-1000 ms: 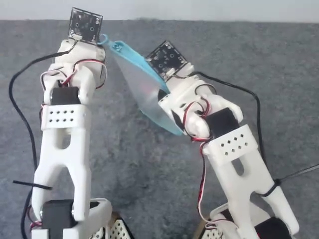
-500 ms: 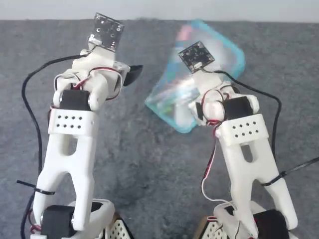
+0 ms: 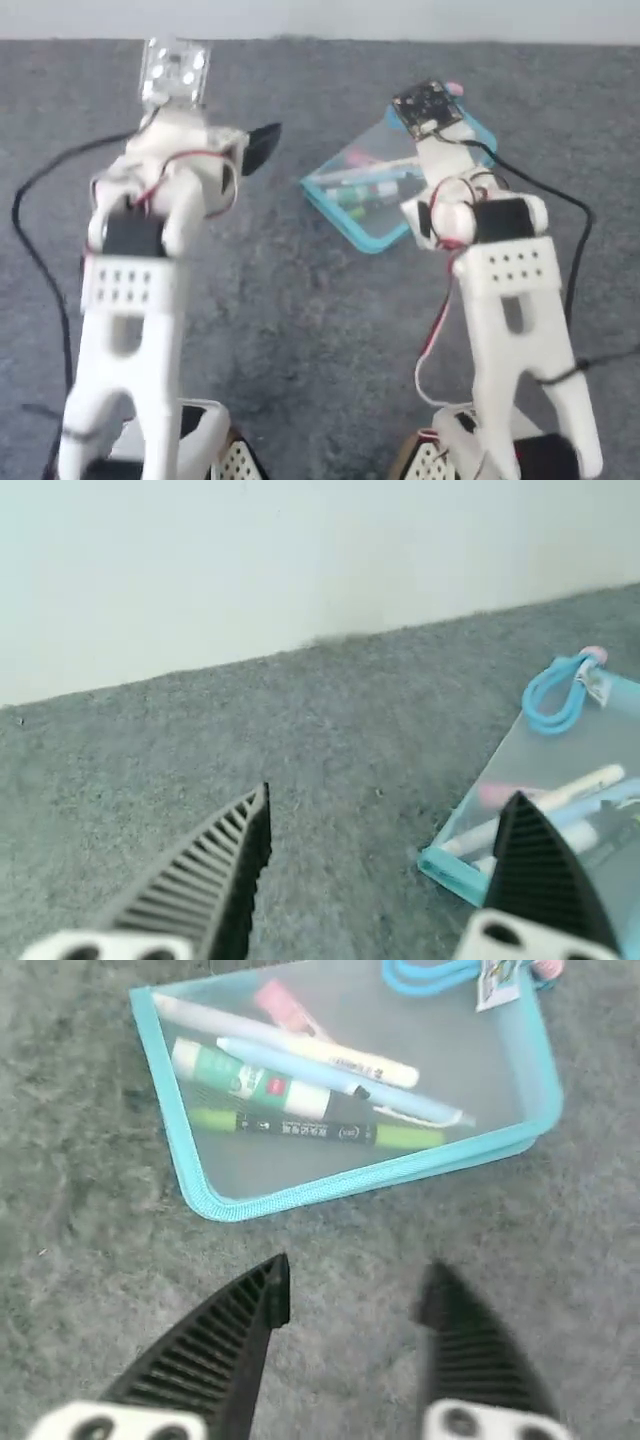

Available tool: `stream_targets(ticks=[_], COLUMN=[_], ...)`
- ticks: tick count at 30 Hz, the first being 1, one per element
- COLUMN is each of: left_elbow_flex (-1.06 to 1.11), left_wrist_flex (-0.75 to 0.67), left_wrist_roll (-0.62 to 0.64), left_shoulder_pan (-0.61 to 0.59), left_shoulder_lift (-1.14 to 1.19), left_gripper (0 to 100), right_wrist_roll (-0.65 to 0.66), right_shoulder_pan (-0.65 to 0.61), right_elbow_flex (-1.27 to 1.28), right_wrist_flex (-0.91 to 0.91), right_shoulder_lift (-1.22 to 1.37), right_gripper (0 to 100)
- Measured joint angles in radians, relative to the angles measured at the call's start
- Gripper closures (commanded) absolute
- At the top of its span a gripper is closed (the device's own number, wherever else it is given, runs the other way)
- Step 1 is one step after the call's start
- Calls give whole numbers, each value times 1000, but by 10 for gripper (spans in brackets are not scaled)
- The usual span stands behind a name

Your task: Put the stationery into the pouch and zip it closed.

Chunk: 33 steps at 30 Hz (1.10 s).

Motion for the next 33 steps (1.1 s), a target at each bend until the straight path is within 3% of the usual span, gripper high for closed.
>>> stream_targets(ticks=[9, 14, 21, 26, 33], left_elbow_flex=[571, 875, 1138, 1181, 1181], left_wrist_flex=[-72, -97, -97, -64, 98], left_wrist_roll=[2, 2, 2, 2, 2], left_shoulder_pan=[5, -23, -34, -32, -32], left_shoulder_lift=[-528, -755, -1003, -1152, -1165], left_gripper=[662, 662, 662, 662, 662], right_wrist_roll=[20, 94, 107, 110, 112], right_shoulder_pan=[17, 150, 344, 387, 390], right_elbow_flex=[331, 605, 942, 1142, 1321], right_wrist_flex=[-6, -87, -135, -137, -137], right_shoulder_lift=[-313, -526, -763, -925, -1160], right_gripper=[990, 990, 990, 990, 990])
